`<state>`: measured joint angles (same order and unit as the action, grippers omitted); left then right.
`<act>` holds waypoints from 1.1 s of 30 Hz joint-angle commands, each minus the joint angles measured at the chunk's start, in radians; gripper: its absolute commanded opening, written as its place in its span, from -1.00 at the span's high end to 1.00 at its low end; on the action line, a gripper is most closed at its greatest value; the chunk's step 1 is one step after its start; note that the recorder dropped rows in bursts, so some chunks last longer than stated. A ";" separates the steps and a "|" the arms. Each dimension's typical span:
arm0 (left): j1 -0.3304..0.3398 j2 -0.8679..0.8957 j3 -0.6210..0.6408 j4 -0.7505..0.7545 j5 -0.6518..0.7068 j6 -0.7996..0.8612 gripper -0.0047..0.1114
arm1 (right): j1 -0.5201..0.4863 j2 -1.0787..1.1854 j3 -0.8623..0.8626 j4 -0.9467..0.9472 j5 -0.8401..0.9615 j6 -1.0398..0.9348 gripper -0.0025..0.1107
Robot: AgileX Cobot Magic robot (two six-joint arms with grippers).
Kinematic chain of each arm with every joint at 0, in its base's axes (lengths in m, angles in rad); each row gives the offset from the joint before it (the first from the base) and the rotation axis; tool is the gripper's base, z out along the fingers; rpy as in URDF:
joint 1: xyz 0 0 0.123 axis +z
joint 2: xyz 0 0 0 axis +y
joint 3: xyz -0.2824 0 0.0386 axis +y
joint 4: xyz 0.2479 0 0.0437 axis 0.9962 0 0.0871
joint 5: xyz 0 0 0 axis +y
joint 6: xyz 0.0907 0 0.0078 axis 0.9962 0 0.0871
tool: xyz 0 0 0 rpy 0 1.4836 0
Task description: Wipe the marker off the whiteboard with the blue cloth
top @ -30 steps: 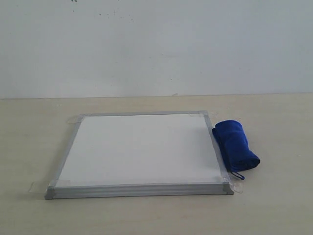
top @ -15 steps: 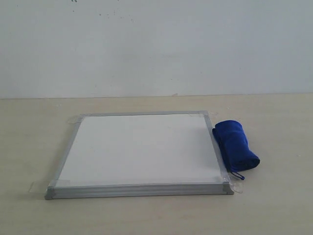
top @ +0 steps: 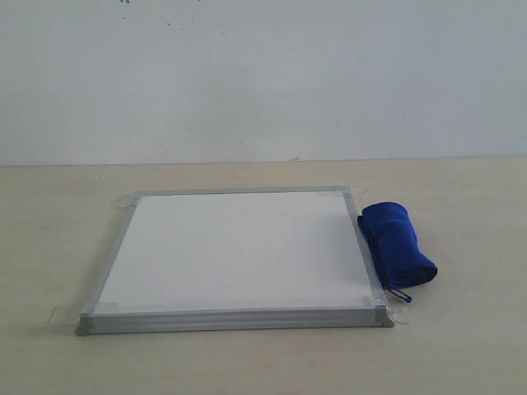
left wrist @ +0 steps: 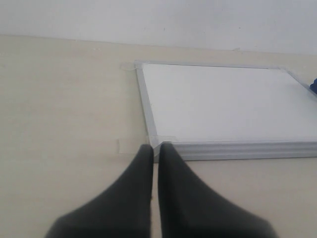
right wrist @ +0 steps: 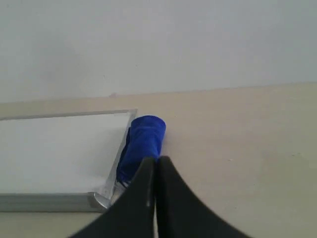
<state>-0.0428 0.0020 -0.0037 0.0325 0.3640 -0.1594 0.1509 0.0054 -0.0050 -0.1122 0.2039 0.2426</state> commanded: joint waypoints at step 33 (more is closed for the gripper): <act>0.003 -0.002 0.004 0.005 -0.005 -0.007 0.85 | -0.088 -0.005 0.005 0.129 0.139 -0.198 0.96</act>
<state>-0.0428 0.0020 -0.0037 0.0325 0.3640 -0.1594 0.0699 0.0054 -0.0050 0.0134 0.3451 0.0412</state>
